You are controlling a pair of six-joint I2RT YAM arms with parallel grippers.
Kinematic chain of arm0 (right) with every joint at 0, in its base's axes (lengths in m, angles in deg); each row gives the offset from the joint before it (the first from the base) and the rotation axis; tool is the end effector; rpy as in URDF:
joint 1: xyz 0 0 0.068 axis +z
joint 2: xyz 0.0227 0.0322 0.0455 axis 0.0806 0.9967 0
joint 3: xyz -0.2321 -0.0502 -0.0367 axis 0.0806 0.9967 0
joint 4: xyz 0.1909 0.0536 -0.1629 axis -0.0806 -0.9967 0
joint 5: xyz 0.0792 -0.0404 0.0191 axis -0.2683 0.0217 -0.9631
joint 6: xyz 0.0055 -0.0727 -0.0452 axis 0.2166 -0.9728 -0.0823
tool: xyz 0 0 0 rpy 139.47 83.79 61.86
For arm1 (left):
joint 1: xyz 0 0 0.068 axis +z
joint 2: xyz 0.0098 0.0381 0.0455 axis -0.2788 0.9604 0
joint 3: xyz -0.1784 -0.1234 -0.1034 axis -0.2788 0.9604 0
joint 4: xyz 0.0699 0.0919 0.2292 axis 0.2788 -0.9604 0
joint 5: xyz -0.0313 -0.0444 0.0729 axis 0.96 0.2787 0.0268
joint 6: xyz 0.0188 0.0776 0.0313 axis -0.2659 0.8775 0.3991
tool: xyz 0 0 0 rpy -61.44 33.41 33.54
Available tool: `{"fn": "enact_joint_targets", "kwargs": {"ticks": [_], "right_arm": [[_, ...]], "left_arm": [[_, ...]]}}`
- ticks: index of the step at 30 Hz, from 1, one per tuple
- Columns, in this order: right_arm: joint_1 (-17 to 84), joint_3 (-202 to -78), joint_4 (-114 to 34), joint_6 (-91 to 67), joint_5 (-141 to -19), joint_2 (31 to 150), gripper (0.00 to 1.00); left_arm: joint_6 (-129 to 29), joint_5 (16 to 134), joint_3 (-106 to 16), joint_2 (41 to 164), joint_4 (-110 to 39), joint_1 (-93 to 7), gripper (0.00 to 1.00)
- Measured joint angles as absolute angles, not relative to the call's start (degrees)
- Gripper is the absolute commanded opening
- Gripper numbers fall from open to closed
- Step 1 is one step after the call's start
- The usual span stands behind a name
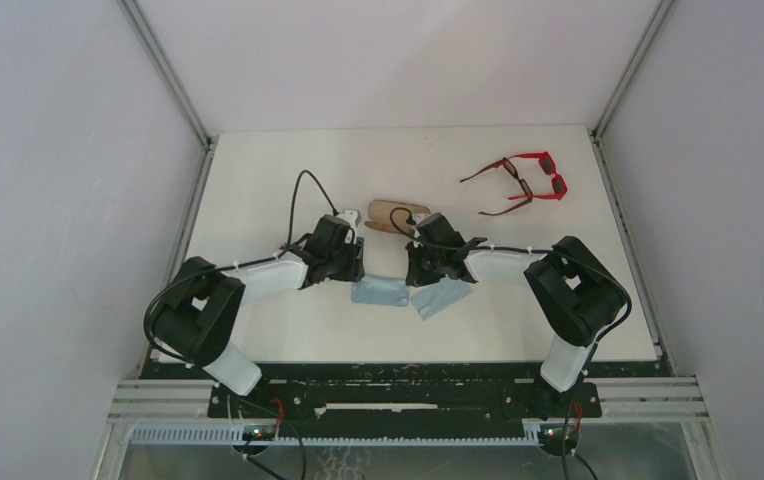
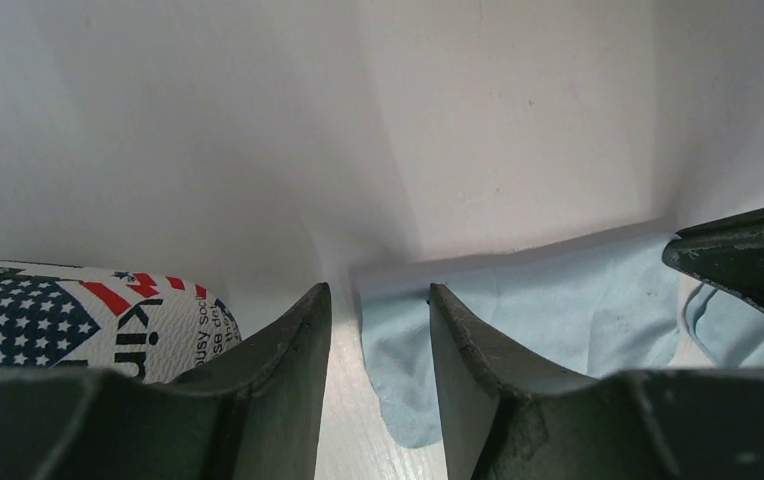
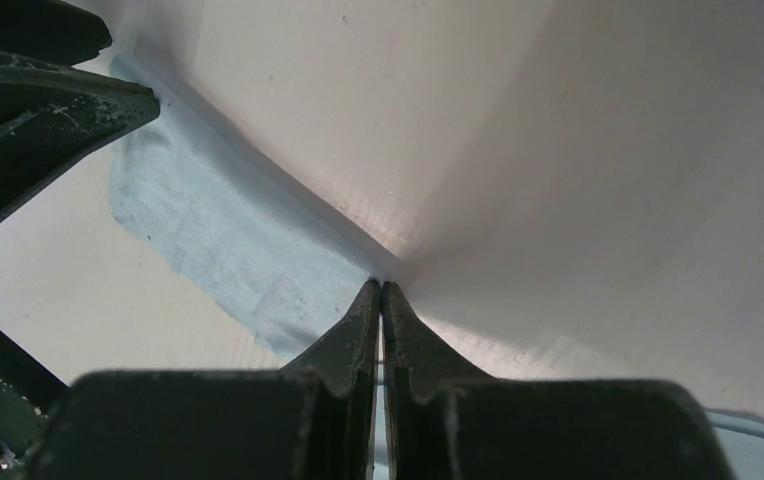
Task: Organize the sunglasses
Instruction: Fold the glasses cleaning cloth at the center of the board, then pick up the glasses cleaning cloth from the center of the board.
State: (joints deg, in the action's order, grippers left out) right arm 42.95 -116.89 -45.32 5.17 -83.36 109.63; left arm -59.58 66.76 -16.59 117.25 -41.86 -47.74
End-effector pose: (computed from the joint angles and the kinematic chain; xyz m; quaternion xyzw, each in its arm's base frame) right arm 0.2691 0.2315 0.0824 -0.1470 0.9347 0.2398 0.2175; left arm 0.2763 -0.1702 0.0939 0.0875 0.9385 -0.1500 0.2984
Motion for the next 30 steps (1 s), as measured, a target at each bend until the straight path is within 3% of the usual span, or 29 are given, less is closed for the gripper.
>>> {"fn": "enact_joint_targets", "kwargs": {"ticks": [10, 25, 30], "right_arm": [[42.95, -117.0, -45.54, 4.82, -83.51, 109.63, 0.0], [42.84, -117.0, -45.54, 4.78, -83.54, 109.63, 0.0], [42.84, -117.0, -45.49, 4.54, -83.54, 109.61, 0.0]], "left_arm": [[-59.62, 67.2, -17.62, 118.93, -40.92, -47.65, 0.37], [-59.58, 68.75, -16.29, 118.93, -39.02, -47.65, 0.02], [-59.51, 69.34, -15.7, 118.5, -38.56, -47.65, 0.0]]}}
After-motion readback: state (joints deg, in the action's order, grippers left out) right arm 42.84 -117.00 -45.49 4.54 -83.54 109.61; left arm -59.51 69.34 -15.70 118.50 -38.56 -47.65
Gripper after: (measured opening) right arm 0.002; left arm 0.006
